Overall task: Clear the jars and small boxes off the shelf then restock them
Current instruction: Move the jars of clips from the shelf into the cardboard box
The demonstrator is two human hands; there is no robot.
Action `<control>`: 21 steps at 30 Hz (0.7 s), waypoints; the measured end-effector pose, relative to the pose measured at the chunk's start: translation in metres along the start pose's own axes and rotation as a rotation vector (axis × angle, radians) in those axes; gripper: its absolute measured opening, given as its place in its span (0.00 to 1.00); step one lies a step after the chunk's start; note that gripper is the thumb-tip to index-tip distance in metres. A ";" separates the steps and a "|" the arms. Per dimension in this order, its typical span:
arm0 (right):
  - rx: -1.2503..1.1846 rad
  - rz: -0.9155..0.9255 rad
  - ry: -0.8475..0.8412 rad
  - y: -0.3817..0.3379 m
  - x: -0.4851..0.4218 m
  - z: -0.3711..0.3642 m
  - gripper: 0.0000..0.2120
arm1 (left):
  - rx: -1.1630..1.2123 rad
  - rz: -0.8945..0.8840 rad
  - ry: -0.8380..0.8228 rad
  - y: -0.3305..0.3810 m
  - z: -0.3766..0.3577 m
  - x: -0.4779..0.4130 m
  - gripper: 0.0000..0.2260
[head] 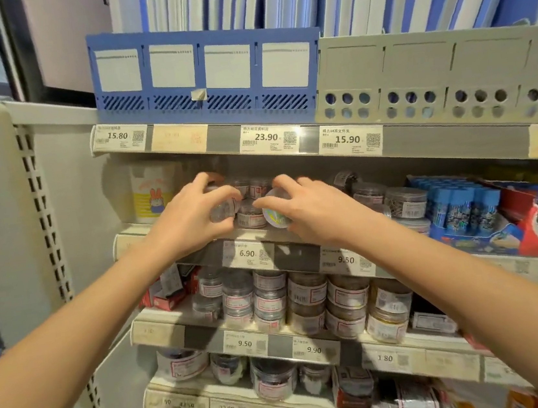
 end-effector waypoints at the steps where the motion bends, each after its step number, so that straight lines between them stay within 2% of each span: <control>1: -0.010 0.005 0.015 -0.002 0.003 0.003 0.28 | 0.033 -0.003 0.017 0.004 0.004 0.008 0.18; 6: -0.144 0.042 0.035 -0.034 0.022 0.021 0.31 | 0.036 0.039 0.050 0.025 0.032 0.065 0.16; 11: -0.353 0.128 -0.002 -0.104 0.047 0.020 0.32 | -0.018 0.123 -0.079 0.034 0.063 0.156 0.17; 18: -0.625 0.309 -0.071 -0.236 0.063 0.028 0.31 | -0.131 0.434 -0.325 0.012 0.106 0.303 0.25; 21: -0.698 0.411 -0.084 -0.294 0.062 0.034 0.29 | -0.164 0.519 -0.394 -0.001 0.121 0.354 0.26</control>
Point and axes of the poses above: each hand's wrist, its own x-axis away from the middle knuckle, its own z-axis out of the back of the hand, y = z × x, the point moved 5 cm from there along -x, towards the middle knuckle, and after that the axes turned 8 degrees about -z, right-handed, at the moved point
